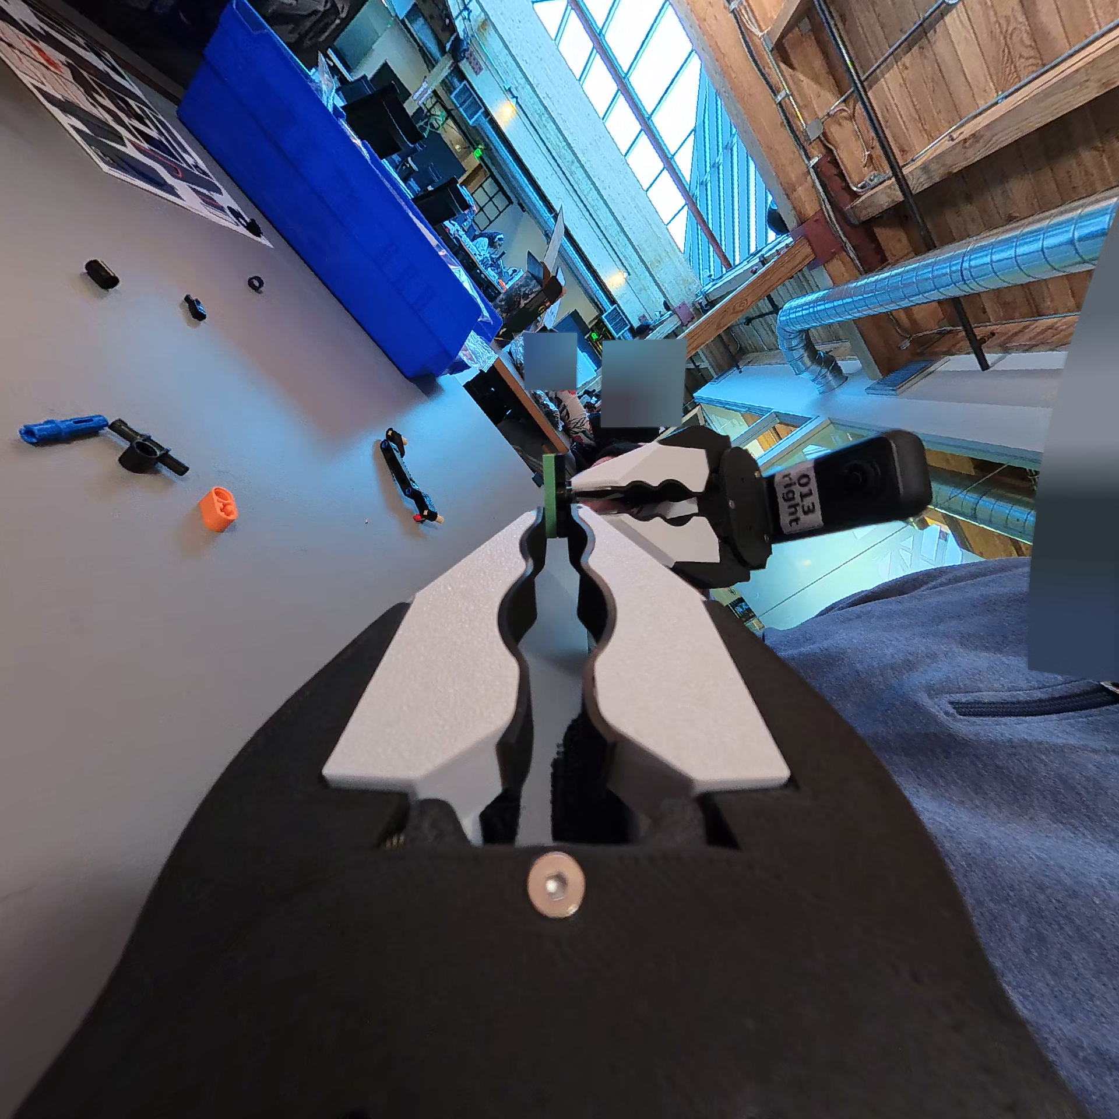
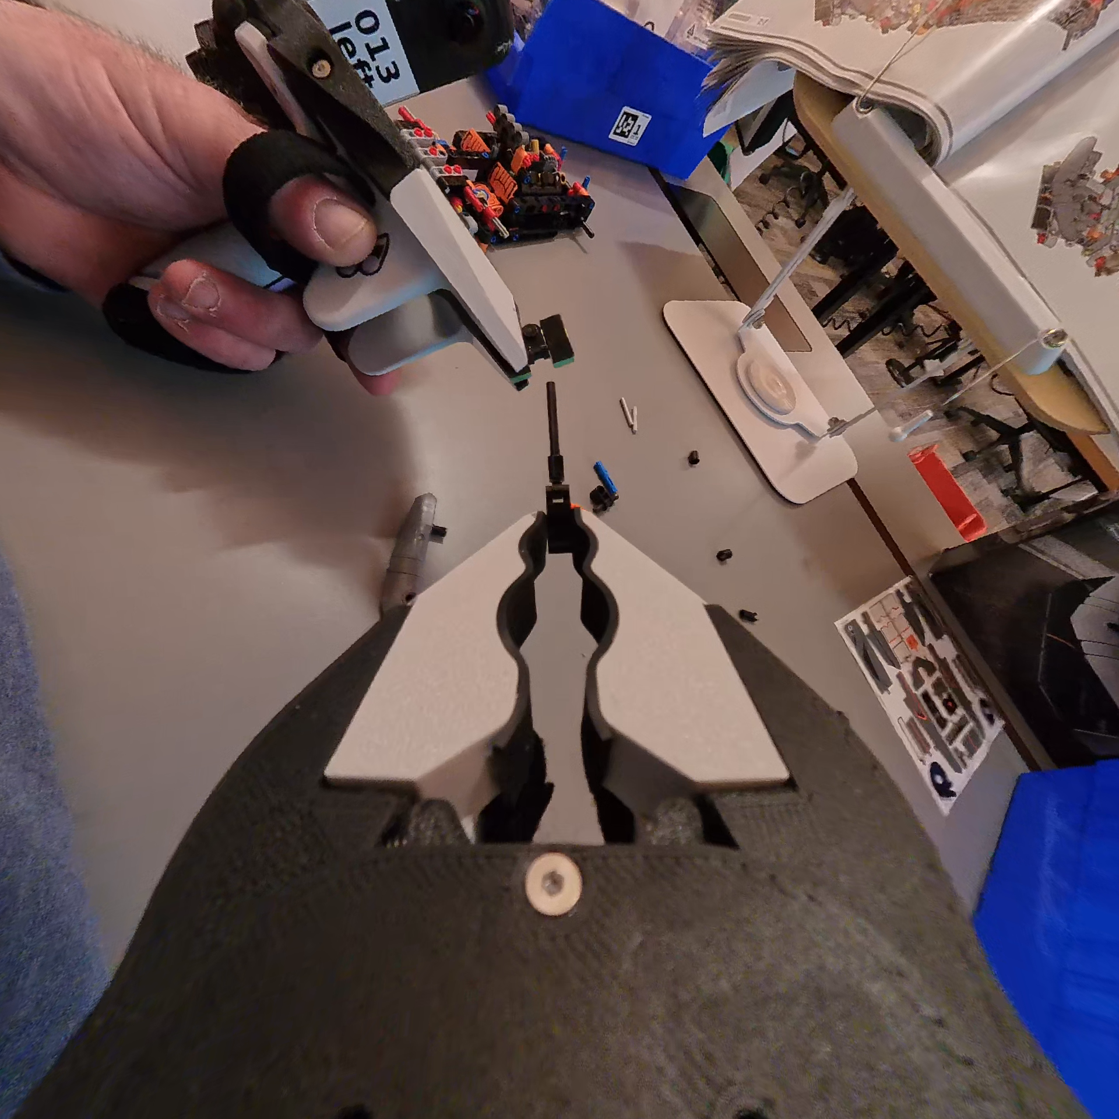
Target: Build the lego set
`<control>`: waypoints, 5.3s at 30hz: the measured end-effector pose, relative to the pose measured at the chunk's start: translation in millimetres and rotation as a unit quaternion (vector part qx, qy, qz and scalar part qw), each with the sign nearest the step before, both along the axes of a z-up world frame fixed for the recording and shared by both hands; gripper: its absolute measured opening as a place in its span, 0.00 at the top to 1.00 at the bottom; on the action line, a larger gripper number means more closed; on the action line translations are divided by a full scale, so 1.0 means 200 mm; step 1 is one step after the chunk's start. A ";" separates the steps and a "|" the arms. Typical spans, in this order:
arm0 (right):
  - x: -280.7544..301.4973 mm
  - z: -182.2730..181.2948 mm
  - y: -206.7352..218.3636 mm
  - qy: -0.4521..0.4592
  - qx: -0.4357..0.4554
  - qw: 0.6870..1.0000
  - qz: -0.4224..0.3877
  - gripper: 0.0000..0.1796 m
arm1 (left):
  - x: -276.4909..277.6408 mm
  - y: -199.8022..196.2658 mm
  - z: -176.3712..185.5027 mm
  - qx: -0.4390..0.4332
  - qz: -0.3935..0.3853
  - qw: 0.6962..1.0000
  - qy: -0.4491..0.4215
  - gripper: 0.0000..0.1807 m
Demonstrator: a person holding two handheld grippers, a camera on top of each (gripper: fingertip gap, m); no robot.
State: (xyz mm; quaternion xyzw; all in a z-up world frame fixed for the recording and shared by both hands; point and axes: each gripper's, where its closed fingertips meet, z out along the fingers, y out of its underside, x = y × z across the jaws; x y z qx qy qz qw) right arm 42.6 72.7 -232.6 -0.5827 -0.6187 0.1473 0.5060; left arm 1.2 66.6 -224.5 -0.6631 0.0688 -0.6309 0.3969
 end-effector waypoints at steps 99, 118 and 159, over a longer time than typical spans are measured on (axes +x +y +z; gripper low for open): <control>0.03 -0.49 0.92 -0.077 -0.251 0.957 -0.123 0.98 | -0.09 0.12 0.00 -0.002 0.029 1.000 -0.003 0.98; -0.10 0.08 0.36 0.063 -0.256 0.963 0.057 0.98 | -0.07 0.20 0.07 0.025 0.044 0.999 0.009 0.98; -0.17 0.12 0.12 0.127 -0.505 0.834 0.184 0.99 | 0.06 0.16 0.05 0.143 -0.055 0.967 0.204 0.98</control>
